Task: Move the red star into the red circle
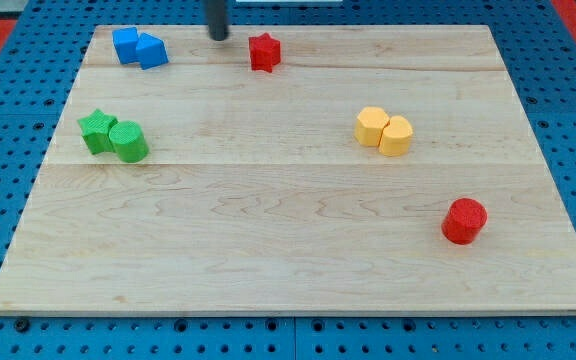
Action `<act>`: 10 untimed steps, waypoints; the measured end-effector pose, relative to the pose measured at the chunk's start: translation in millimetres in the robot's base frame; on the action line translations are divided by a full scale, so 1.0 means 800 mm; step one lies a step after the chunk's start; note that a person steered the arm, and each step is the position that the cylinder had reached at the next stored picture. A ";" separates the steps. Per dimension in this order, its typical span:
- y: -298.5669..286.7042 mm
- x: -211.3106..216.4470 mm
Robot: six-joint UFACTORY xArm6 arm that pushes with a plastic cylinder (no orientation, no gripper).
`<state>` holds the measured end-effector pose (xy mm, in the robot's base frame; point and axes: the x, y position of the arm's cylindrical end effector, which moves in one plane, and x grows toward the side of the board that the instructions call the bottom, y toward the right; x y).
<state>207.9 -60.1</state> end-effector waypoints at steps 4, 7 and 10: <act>0.034 0.247; 0.070 0.283; 0.241 0.359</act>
<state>495.4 133.0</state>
